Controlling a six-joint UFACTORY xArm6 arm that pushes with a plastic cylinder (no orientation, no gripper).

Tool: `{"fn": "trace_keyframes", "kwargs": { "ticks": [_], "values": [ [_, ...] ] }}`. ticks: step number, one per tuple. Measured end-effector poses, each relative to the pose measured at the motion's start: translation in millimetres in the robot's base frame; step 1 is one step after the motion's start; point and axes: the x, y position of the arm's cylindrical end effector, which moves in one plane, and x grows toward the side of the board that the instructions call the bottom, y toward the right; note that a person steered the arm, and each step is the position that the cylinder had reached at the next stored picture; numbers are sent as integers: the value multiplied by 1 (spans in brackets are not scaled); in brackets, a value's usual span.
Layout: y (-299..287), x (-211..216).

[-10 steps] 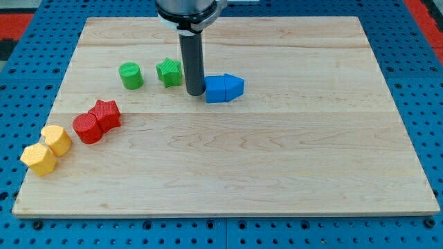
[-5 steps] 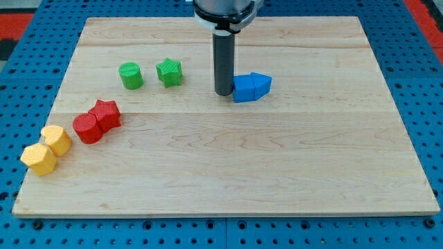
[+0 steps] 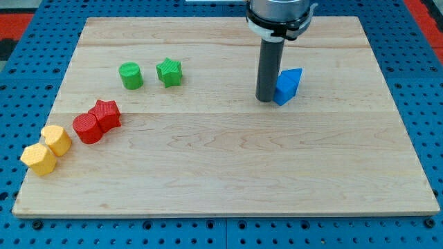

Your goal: Move the blue blocks towards the top right of the board

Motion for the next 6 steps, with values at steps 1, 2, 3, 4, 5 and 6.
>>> {"fn": "trace_keyframes", "kwargs": {
  "ticks": [1, 2, 3, 4, 5, 6],
  "values": [
    [16, -1],
    [37, -8],
    [45, -9],
    [46, -1],
    [51, 1],
    [68, -3]
  ]
}}
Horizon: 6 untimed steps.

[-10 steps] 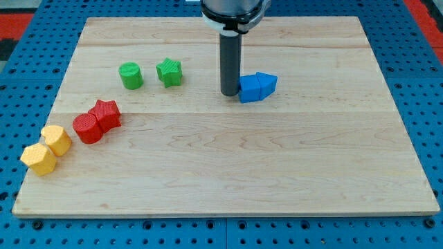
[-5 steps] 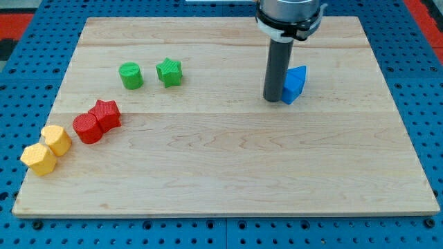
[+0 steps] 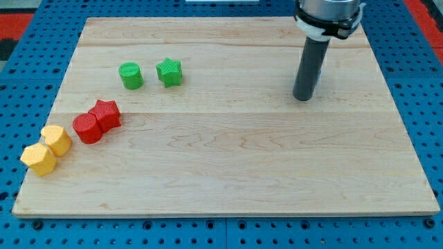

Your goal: Move the blue blocks towards the top right of the board

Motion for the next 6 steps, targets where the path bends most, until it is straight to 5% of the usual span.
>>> {"fn": "trace_keyframes", "kwargs": {
  "ticks": [6],
  "values": [
    [5, -135]
  ]
}}
